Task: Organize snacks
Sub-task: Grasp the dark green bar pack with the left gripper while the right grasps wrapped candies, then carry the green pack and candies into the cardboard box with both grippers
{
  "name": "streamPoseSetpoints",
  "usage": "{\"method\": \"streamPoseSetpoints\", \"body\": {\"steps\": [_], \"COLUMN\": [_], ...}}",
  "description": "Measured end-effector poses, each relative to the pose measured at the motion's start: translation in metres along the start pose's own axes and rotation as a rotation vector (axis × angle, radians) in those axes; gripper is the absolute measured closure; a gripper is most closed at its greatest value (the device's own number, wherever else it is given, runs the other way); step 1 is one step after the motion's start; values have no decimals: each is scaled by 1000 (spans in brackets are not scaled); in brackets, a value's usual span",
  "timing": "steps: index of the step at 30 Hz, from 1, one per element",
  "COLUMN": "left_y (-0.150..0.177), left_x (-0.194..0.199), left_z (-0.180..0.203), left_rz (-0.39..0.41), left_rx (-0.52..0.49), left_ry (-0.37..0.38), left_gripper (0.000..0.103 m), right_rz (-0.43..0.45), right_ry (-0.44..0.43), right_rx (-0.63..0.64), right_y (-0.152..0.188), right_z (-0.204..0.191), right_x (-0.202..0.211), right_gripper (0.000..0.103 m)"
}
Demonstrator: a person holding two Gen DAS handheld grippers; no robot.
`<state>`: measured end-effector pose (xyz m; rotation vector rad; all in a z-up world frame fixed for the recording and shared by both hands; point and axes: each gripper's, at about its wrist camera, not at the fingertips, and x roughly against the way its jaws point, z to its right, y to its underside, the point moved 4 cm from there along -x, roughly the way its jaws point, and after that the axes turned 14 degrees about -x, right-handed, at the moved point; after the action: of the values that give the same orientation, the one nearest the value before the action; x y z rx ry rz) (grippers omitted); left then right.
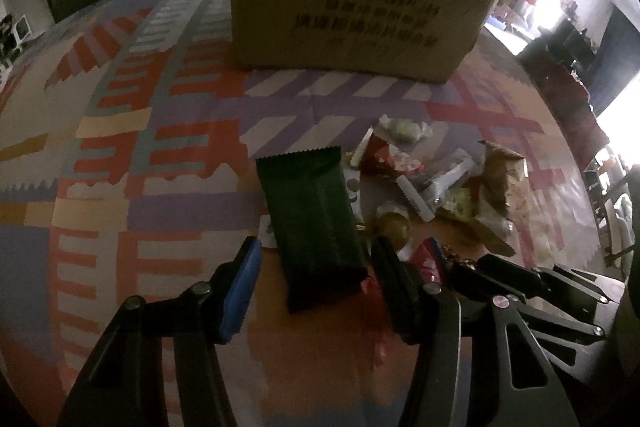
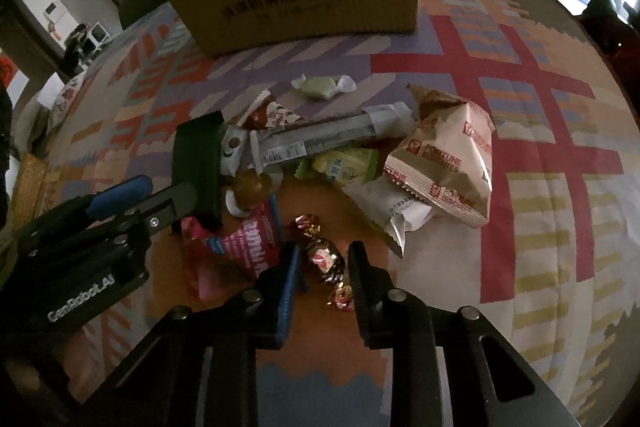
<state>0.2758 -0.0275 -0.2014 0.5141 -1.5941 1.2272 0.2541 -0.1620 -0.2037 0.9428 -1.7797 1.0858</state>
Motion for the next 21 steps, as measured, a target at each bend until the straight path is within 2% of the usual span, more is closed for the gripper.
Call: {"method": "streamPoseSetpoints", "body": {"steps": [11, 16, 21], "left_y": [-3, -1, -2], "left_x": [-19, -20, -12], "left_z": [1, 3, 4], "left_rz": [-27, -20, 1], "left_rx": [15, 4, -8], "left_ry": [-6, -29, -39], "left_gripper": [48, 58, 59], "right_rz": [-11, -2, 15], "right_ry": [-2, -9, -20], "right_rx": [5, 18, 28], "right_y": [-2, -3, -2], "right_z": [0, 0, -3], "right_x": [-7, -6, 0], "right_gripper": [80, 80, 80]}}
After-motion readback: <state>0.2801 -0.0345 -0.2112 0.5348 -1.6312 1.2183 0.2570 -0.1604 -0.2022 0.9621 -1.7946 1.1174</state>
